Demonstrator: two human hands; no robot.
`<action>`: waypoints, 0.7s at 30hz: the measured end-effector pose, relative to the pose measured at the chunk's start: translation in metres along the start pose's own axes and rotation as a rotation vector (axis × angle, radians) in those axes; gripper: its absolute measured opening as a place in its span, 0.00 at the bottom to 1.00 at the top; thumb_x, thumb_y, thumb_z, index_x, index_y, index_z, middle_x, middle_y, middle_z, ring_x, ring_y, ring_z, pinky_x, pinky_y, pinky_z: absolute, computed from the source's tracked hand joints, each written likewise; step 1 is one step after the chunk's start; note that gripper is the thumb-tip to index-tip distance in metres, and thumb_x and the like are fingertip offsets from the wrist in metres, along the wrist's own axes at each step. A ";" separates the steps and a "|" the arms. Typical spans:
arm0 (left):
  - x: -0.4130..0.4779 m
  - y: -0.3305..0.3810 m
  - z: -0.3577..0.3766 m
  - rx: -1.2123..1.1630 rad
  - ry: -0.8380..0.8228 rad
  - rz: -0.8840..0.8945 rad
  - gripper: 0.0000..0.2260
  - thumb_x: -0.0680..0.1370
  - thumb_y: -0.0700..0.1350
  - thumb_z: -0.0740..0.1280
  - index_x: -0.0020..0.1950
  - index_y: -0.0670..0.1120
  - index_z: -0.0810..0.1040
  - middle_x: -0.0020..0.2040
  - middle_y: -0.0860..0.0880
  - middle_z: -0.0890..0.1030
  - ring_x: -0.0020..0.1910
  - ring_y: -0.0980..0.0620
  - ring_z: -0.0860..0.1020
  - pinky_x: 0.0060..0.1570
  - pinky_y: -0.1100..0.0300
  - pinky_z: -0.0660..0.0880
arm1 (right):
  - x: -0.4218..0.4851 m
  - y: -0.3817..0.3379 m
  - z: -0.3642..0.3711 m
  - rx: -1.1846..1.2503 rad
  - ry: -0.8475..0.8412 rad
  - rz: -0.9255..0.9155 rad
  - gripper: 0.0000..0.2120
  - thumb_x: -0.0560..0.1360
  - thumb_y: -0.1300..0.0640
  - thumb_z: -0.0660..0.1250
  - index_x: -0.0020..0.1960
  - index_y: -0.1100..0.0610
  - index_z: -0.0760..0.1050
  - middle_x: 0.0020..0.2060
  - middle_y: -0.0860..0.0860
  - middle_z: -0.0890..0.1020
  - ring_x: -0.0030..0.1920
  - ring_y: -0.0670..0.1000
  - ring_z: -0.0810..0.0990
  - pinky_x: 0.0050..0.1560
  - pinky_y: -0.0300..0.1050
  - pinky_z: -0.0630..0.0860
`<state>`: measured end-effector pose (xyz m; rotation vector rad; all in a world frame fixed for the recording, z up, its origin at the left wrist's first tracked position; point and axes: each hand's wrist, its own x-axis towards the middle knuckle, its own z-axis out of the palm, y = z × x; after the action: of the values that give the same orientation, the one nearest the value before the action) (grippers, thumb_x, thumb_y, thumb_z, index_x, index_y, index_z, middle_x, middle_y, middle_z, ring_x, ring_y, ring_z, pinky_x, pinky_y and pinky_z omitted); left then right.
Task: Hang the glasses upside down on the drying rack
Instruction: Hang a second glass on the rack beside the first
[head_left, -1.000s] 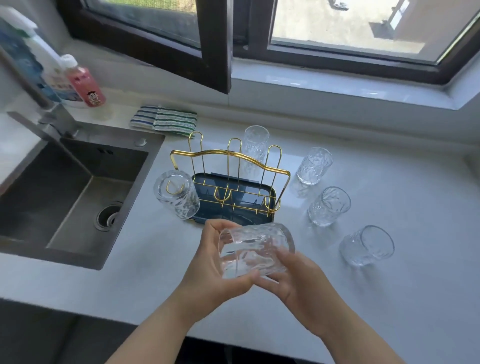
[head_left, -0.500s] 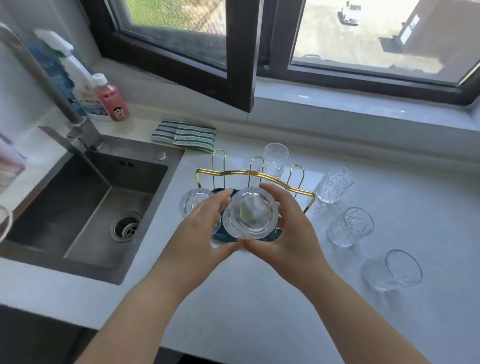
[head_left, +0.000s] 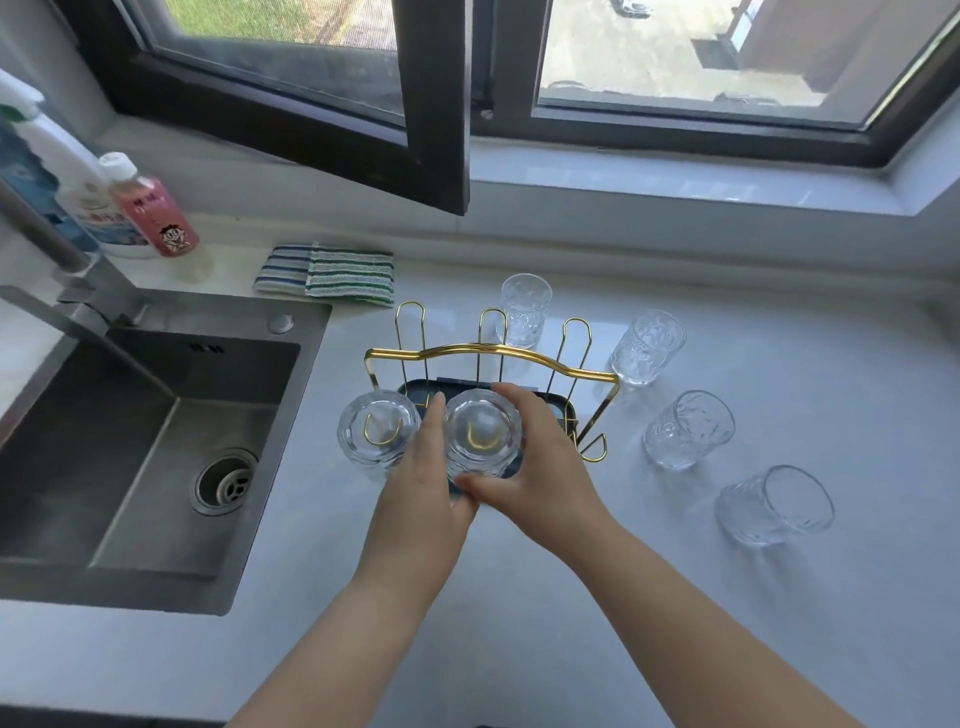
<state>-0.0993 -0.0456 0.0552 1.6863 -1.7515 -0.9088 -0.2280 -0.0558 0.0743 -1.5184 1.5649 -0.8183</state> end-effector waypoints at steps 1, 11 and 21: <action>0.000 -0.001 0.002 0.015 0.003 -0.006 0.37 0.72 0.40 0.68 0.73 0.55 0.50 0.69 0.50 0.69 0.65 0.50 0.70 0.52 0.65 0.65 | 0.001 0.001 0.001 0.001 -0.005 0.008 0.39 0.62 0.58 0.76 0.68 0.49 0.62 0.62 0.45 0.72 0.60 0.43 0.71 0.51 0.24 0.64; -0.001 -0.002 0.014 0.033 0.015 -0.034 0.36 0.73 0.39 0.67 0.73 0.56 0.50 0.71 0.49 0.67 0.66 0.49 0.70 0.56 0.61 0.67 | 0.003 0.010 0.005 0.008 -0.054 0.059 0.39 0.64 0.59 0.73 0.69 0.48 0.58 0.64 0.45 0.69 0.58 0.42 0.70 0.44 0.21 0.64; -0.016 0.002 0.023 -0.014 0.086 0.038 0.42 0.73 0.35 0.66 0.68 0.64 0.41 0.75 0.49 0.59 0.71 0.49 0.63 0.64 0.56 0.65 | -0.005 0.009 0.004 0.009 -0.100 0.011 0.46 0.67 0.51 0.73 0.73 0.52 0.46 0.73 0.48 0.56 0.72 0.45 0.57 0.65 0.34 0.55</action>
<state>-0.1175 -0.0278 0.0437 1.6526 -1.7103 -0.8177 -0.2288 -0.0498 0.0646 -1.5197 1.4934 -0.7314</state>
